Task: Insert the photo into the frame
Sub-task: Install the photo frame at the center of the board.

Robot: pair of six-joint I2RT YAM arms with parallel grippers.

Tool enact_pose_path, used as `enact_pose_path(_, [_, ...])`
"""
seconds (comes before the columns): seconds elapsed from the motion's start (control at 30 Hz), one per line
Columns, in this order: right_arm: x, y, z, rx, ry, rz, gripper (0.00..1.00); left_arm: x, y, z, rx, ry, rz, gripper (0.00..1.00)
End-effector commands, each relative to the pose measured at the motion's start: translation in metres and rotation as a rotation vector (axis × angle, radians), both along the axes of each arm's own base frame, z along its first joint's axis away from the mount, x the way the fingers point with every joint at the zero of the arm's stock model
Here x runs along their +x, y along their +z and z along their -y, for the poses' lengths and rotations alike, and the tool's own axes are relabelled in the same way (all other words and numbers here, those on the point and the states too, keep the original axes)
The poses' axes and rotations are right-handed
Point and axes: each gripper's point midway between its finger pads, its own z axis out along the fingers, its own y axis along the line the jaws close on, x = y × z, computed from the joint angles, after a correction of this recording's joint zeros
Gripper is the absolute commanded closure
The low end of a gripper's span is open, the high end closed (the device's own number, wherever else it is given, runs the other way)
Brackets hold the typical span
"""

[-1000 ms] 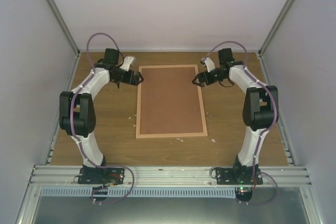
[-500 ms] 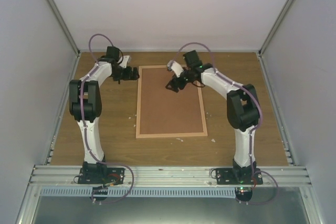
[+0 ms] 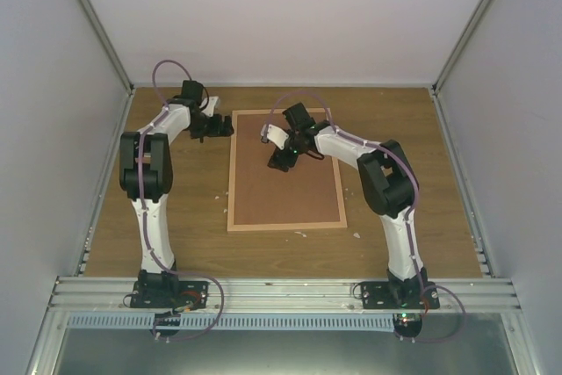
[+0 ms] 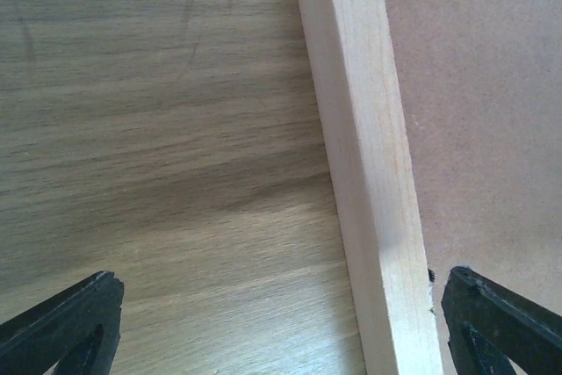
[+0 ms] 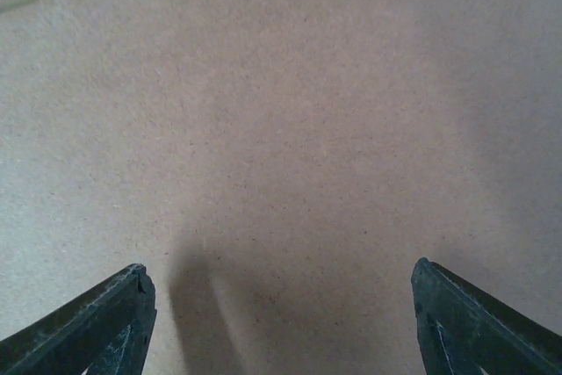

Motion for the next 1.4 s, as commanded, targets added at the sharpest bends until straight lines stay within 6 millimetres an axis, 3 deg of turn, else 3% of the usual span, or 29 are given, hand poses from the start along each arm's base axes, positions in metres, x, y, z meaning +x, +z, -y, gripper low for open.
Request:
enact_pose_path(0.0, [-0.007,-0.029,0.004,-0.044,0.028,-0.035,0.20,0.004,-0.005,0.010,0.013,-0.007,0.002,0.01])
enact_pose_path(0.4, [-0.011,-0.048,0.014,-0.069,0.023,-0.080,0.22,0.004,-0.018,0.011,0.040,0.002,-0.026,0.01])
enact_pose_path(0.77, [-0.008,-0.046,0.018,-0.059,0.010,-0.087,0.22,0.002,-0.007,0.014,0.018,-0.012,-0.005,0.01])
enact_pose_path(1.37, [-0.009,-0.057,0.021,-0.085,0.004,-0.095,0.23,-0.023,-0.055,0.013,0.051,-0.030,-0.109,0.01])
